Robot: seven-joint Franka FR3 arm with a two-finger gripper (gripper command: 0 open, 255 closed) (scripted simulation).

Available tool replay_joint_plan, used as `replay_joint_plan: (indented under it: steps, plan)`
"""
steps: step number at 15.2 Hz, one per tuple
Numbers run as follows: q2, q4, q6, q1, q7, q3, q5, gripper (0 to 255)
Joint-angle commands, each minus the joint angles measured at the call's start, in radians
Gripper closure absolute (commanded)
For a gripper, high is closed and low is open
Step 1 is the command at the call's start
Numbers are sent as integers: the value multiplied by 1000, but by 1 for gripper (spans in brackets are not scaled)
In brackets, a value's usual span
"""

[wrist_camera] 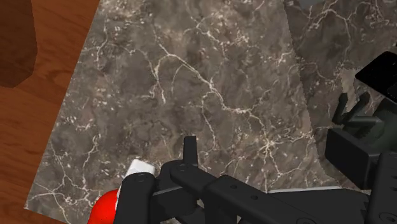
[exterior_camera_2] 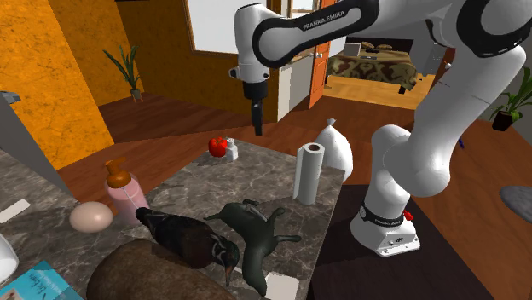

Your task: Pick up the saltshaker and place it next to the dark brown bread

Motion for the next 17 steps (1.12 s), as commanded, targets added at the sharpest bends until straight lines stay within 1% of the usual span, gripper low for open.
replay_joint_plan:
  steps: [1, 4, 8, 11, 14, 17]
  plan:
    - [72, 34, 45, -1, -37, -27, 10, 0]
    - [181, 96, 96, -5, -98, -63, 37, 0]
    - [333, 197, 149, -19, -184, -101, 93, 0]
    - [452, 288, 173, -38, -249, -119, 147, 0]
    - [573, 393, 185, -69, -310, -124, 204, 0]
    - [590, 384, 209, -74, -317, -120, 213, 0]
